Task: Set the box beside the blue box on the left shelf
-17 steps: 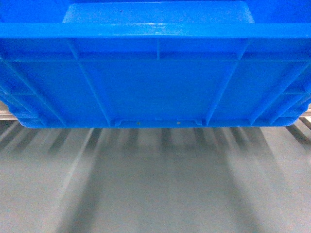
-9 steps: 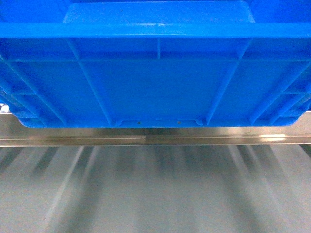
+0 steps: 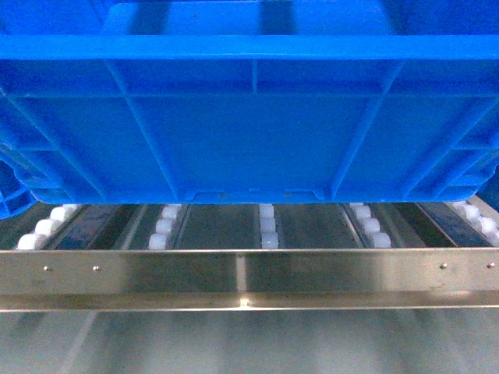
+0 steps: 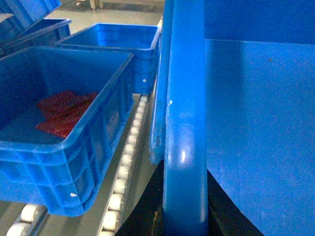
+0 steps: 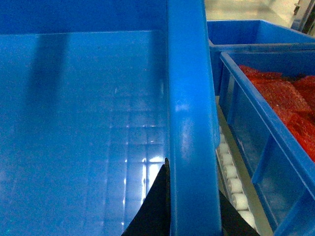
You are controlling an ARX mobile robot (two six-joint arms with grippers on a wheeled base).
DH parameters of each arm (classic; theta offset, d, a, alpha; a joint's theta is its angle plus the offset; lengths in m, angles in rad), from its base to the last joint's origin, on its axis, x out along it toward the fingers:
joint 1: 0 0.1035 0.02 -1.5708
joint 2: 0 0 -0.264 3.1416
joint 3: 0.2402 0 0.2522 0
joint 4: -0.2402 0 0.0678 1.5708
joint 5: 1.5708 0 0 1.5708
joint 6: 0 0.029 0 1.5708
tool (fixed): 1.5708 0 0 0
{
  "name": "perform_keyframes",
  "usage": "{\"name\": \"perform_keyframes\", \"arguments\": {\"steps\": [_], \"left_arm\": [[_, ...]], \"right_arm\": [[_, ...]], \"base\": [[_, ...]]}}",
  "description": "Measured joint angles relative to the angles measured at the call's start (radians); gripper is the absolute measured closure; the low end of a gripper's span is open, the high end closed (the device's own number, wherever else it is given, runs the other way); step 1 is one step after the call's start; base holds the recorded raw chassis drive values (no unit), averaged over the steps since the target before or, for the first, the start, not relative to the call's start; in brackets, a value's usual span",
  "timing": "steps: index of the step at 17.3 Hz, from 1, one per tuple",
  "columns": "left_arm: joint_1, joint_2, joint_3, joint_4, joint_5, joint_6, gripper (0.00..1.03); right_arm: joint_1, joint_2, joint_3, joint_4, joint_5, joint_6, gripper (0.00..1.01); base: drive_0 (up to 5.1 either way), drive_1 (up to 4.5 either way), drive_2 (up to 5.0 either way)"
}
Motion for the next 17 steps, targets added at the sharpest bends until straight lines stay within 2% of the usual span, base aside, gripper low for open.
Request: {"name": "perform_keyframes", "arguments": {"steps": [9,17], "left_arm": [[0.0,0.004,0.0,0.001,0.0,-0.001,0.94],[0.0,0.004,0.0,0.001,0.0,-0.001,0.94]], "right_arm": [[0.0,0.003,0.0,0.0,0.0,0.0,0.93],[0.0,0.002,0.0,0.0,0.0,0.0,0.93]], "base": [[0.0,4.21,-4.1],[0.0,0.0,0.0]]}}
